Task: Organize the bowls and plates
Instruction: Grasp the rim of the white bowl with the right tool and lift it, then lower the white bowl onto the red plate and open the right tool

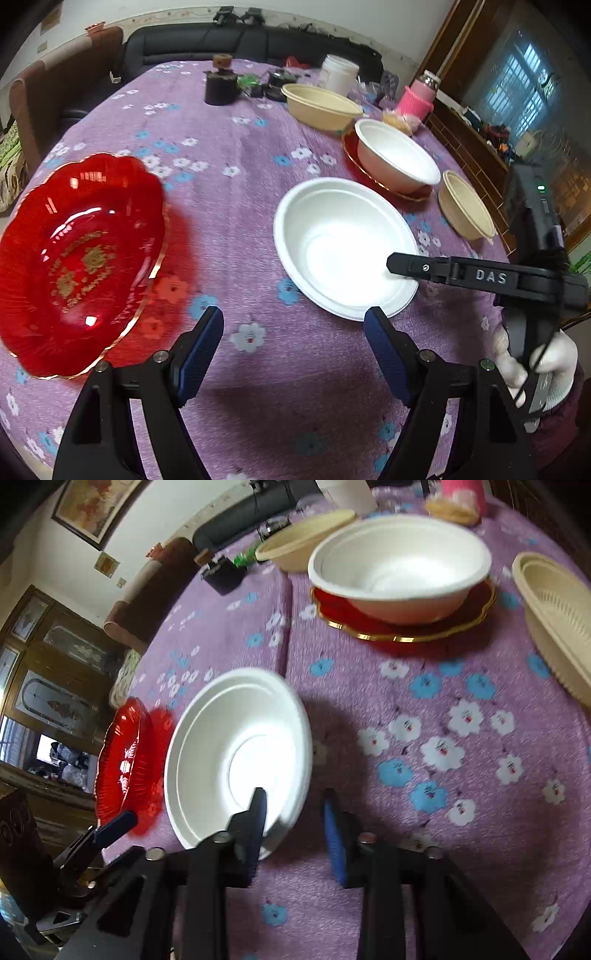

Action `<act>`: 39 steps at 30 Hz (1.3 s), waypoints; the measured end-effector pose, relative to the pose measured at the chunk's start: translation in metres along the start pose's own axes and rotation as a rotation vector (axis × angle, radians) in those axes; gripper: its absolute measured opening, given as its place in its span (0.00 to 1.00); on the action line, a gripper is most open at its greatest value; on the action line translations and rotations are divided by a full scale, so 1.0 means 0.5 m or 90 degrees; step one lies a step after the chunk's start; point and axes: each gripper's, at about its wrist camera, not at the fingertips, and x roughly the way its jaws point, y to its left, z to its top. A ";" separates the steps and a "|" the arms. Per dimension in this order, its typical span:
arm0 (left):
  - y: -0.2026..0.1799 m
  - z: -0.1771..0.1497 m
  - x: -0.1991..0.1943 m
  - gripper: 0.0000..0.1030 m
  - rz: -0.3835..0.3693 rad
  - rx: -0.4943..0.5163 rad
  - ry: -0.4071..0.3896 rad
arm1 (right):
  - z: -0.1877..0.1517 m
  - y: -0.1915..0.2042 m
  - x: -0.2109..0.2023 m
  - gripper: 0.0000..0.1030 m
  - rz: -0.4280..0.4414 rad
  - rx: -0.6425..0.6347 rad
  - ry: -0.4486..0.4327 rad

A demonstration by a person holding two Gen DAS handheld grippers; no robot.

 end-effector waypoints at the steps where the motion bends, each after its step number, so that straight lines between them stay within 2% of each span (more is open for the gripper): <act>1: -0.004 0.003 0.006 0.76 0.000 0.001 0.002 | -0.001 0.000 -0.003 0.34 -0.005 -0.008 -0.010; 6: -0.015 0.033 0.032 0.77 0.017 0.000 0.000 | -0.014 -0.020 -0.030 0.34 -0.023 -0.030 -0.053; 9: -0.018 0.058 0.050 0.78 0.007 -0.007 -0.001 | -0.017 -0.029 -0.032 0.34 -0.030 -0.032 -0.067; 16: -0.018 0.088 0.124 0.78 -0.010 -0.044 0.054 | -0.026 -0.039 -0.026 0.34 -0.030 -0.033 -0.081; 18: -0.022 0.088 0.136 0.65 -0.011 -0.043 0.060 | -0.028 -0.038 -0.023 0.34 -0.023 -0.034 -0.083; 20: -0.024 0.089 0.146 0.33 -0.013 -0.039 0.072 | -0.033 -0.034 -0.020 0.34 -0.012 -0.038 -0.087; 22: -0.024 0.085 0.152 0.23 -0.017 -0.041 0.080 | -0.034 -0.033 -0.017 0.33 0.002 -0.043 -0.091; 23: -0.025 0.083 0.151 0.21 -0.016 -0.039 0.079 | -0.035 -0.031 -0.014 0.30 0.008 -0.044 -0.092; 25: -0.026 0.080 0.143 0.21 -0.006 -0.034 0.068 | -0.036 -0.028 -0.009 0.21 0.019 -0.048 -0.089; 29: -0.024 0.074 0.099 0.21 -0.007 -0.026 0.030 | -0.043 -0.014 -0.025 0.14 0.025 -0.056 -0.112; 34: -0.003 0.064 0.019 0.21 0.003 -0.031 -0.022 | -0.049 0.047 -0.060 0.14 0.026 -0.097 -0.142; 39: 0.077 0.058 -0.061 0.21 0.023 -0.077 -0.070 | -0.040 0.150 -0.051 0.14 0.046 -0.146 -0.140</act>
